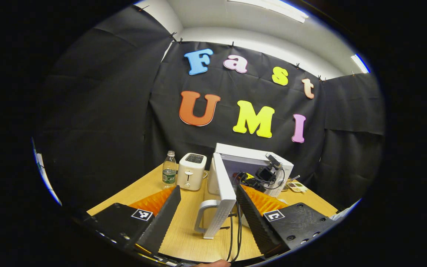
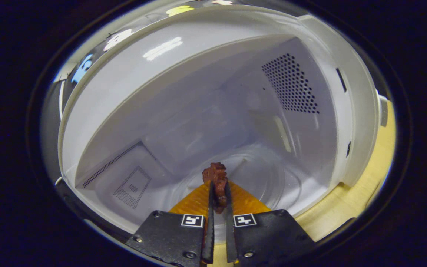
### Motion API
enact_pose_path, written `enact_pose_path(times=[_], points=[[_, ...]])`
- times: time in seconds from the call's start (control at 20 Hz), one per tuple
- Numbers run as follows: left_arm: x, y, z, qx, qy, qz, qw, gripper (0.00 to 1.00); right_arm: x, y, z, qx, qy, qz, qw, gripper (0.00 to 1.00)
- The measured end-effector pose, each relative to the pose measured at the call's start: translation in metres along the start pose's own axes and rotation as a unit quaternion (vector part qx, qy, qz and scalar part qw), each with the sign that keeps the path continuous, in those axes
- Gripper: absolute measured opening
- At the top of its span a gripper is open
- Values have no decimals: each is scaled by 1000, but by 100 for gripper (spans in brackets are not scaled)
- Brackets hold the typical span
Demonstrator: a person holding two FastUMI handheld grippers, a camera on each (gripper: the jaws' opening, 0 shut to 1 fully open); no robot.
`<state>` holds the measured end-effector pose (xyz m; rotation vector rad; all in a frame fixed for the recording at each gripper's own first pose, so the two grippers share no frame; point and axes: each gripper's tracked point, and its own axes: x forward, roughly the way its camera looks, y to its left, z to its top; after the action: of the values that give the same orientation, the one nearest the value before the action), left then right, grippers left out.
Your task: Open the microwave oven with the left hand, put the food in, and close the microwave oven.
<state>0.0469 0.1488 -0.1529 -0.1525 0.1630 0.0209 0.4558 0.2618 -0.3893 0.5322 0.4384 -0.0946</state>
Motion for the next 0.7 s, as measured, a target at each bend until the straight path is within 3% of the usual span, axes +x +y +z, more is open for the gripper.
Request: enact_pose_path(times=[0.1,0.2,0.25,0.6,0.7], points=[[-2,-2,0,4,-1,-3,1000,92,1,-6,-10,-42,22,-12,999,27],[-5,-2,-2,9,-2,-2,1000,92,-8,-10,-8,-70,23,-10,997,78],[-5,-2,-2,12,-1,-1,1000,92,-14,-12,-4,-80,19,-4,997,88],[-15,3,-13,20,10,-3,1000,93,-100,-19,41,-109,-15,48,993,92],[-17,1,-13,16,8,-8,1000,93,-133,-23,58,-116,-28,66,991,100]])
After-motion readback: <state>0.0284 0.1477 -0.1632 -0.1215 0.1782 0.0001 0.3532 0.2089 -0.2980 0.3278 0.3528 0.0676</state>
